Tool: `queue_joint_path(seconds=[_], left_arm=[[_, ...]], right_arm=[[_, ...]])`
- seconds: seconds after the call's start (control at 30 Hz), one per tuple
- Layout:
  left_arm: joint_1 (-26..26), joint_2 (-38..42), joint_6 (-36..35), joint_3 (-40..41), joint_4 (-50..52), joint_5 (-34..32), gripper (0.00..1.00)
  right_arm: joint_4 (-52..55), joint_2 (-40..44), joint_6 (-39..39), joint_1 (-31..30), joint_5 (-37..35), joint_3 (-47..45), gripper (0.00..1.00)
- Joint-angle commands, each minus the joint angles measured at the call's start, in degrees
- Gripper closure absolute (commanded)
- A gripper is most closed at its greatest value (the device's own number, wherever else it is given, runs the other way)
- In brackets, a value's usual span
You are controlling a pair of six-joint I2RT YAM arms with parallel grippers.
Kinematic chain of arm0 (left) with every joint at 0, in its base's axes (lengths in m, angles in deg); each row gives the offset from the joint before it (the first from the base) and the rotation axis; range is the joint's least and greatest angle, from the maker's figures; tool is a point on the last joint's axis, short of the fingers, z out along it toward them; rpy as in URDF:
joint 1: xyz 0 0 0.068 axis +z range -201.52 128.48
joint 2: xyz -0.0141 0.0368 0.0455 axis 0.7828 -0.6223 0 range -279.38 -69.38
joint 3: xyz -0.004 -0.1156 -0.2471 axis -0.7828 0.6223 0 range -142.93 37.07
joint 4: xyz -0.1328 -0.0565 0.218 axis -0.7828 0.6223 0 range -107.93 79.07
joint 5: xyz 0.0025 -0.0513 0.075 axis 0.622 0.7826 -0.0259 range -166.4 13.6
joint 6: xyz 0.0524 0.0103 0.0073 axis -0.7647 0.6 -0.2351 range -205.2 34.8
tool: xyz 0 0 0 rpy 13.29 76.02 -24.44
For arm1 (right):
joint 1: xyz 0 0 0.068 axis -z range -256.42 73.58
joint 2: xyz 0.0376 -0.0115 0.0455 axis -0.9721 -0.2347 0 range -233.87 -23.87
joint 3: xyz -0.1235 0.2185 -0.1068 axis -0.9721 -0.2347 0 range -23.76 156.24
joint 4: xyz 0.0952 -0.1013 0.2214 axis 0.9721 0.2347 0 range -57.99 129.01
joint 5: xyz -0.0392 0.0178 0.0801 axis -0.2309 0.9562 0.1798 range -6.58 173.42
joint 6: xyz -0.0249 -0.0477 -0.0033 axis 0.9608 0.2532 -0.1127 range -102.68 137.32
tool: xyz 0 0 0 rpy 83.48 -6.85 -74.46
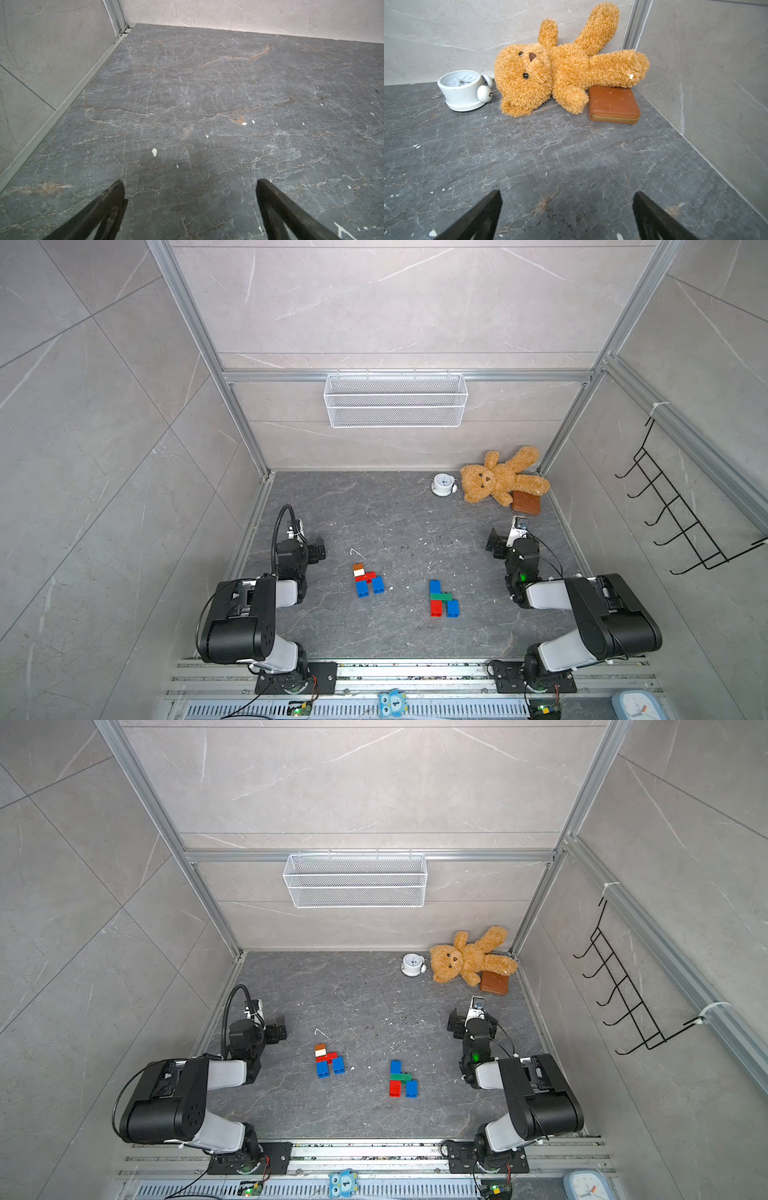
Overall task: Assemble the letter h with lego
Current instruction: Reset both arms
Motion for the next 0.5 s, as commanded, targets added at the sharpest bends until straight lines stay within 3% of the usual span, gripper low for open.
queue_joint_path(seconds=[0.0,0.47], left_arm=[[-0.1,0.0,-1.3,0.3,-3.2,0.3,0.00],[0.0,-0.1,-1.3,0.2,-2.9,0.6,0.00]], right_arm=[[-1.2,-0.3,0.1,-0.3,0.2,-0.5,0.00],[-1.2,-0.3,0.1,-0.2,0.2,-0.5,0.00]])
